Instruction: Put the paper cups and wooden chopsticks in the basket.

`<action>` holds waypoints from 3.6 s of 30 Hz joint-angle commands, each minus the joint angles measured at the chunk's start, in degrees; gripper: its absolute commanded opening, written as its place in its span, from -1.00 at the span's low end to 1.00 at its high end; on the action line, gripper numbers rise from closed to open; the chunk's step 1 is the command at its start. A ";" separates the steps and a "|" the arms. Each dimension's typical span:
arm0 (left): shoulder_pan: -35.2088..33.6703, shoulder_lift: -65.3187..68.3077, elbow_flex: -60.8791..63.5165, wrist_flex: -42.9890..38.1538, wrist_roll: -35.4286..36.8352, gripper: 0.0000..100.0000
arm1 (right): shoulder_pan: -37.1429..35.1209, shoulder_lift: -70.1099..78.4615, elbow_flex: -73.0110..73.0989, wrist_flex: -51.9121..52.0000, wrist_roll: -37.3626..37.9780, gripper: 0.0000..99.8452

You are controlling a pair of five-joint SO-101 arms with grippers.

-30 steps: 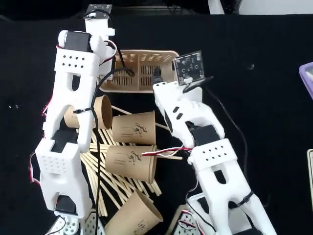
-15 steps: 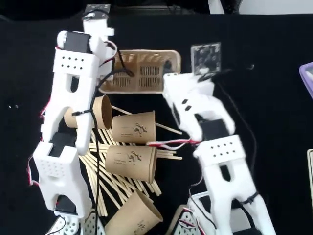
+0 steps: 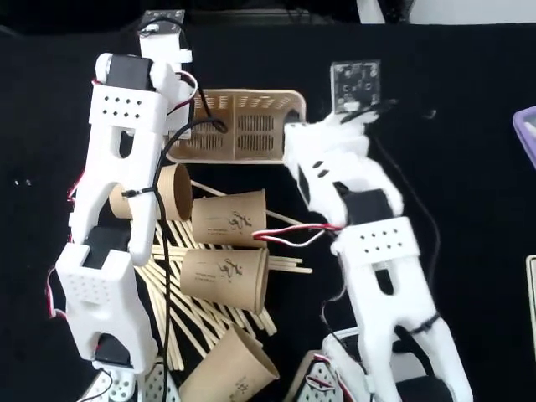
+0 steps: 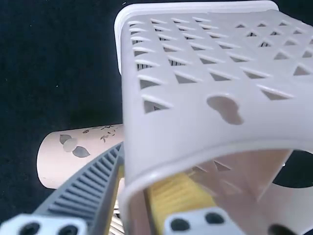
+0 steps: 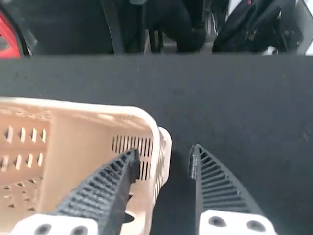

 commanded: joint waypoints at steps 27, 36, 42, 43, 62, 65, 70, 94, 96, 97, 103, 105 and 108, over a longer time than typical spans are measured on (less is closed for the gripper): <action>-0.22 -8.35 4.53 0.00 0.00 -0.89 | 0.70 -5.49 -0.04 6.15 6.51 -0.97; -4.44 -8.26 5.32 -9.05 -0.18 -0.60 | 0.70 -0.40 -5.58 4.40 6.77 -0.66; -4.79 -8.26 9.54 -19.60 -0.18 -0.59 | 0.70 5.05 -10.24 4.84 6.86 -0.69; -4.70 -8.26 10.07 -20.92 -0.18 -0.59 | 0.70 5.58 -10.51 4.84 6.86 -0.71; -5.23 -8.88 -2.24 -19.60 -0.09 -0.39 | 0.09 6.37 -21.05 7.74 6.86 -0.51; -5.32 -8.97 -5.05 -17.41 -0.18 -0.39 | 0.53 5.05 -21.67 8.79 6.86 -0.47; -10.15 -8.88 -16.04 -6.07 -0.18 -0.39 | 1.23 -2.33 -22.55 19.25 7.03 -0.56; -48.48 -36.04 47.34 -17.41 -20.84 -0.48 | -19.25 -21.05 14.55 15.65 15.38 -0.55; -49.80 -39.82 59.30 -25.23 -20.75 -0.47 | -19.25 -19.74 15.08 14.77 15.38 -0.55; -50.24 -41.67 64.75 -28.57 -20.75 -0.47 | -19.25 -18.95 15.08 14.59 15.38 -0.55; -50.24 -50.90 91.12 -45.10 -20.66 -0.44 | -19.16 -15.43 14.02 14.59 9.76 -0.55; -50.24 -53.19 96.04 -47.82 -19.78 -0.44 | -19.25 -14.81 14.29 14.86 6.33 -0.55; -49.80 -55.21 100.70 -49.14 -17.14 -0.44 | -19.25 -13.41 14.55 14.95 3.96 -0.55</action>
